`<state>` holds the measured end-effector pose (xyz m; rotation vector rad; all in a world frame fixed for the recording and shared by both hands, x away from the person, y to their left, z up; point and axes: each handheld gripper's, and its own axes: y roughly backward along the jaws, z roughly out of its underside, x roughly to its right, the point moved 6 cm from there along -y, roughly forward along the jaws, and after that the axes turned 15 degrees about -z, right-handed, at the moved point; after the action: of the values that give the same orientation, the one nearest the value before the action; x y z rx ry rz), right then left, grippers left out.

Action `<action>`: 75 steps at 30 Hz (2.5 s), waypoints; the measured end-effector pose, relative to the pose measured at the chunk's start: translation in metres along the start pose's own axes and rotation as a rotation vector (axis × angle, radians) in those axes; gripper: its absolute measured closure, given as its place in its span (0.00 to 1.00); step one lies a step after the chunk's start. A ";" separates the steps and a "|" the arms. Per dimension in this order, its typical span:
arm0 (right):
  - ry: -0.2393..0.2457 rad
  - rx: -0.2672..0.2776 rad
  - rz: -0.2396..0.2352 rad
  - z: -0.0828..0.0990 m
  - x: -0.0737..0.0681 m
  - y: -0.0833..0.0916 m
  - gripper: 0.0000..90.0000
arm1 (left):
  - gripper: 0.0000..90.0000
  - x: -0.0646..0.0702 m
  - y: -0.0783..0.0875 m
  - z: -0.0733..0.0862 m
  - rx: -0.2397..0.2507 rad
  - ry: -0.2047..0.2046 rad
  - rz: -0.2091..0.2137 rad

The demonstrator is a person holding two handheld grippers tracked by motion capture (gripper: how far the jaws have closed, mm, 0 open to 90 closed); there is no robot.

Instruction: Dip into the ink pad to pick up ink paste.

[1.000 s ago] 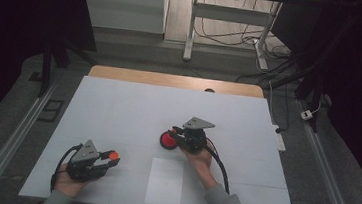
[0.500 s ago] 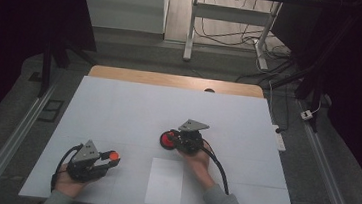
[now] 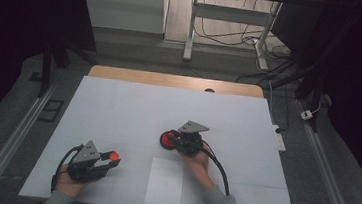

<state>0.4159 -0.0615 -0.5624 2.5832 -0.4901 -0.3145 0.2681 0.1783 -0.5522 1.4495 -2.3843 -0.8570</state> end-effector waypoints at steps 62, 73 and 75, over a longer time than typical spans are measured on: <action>-0.056 0.130 -0.086 -0.025 -0.009 0.035 0.80 | 0.72 -0.003 -0.001 0.001 0.000 0.000 -0.004; -0.059 0.131 -0.102 -0.023 -0.015 0.041 0.80 | 0.72 -0.004 0.000 0.002 -0.003 0.005 -0.011; -0.052 0.125 -0.106 -0.020 -0.018 0.044 0.80 | 0.72 -0.004 -0.001 0.001 -0.004 0.005 -0.010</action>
<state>0.3937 -0.0820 -0.5204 2.7337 -0.4040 -0.4005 0.2696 0.1817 -0.5534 1.4621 -2.3723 -0.8586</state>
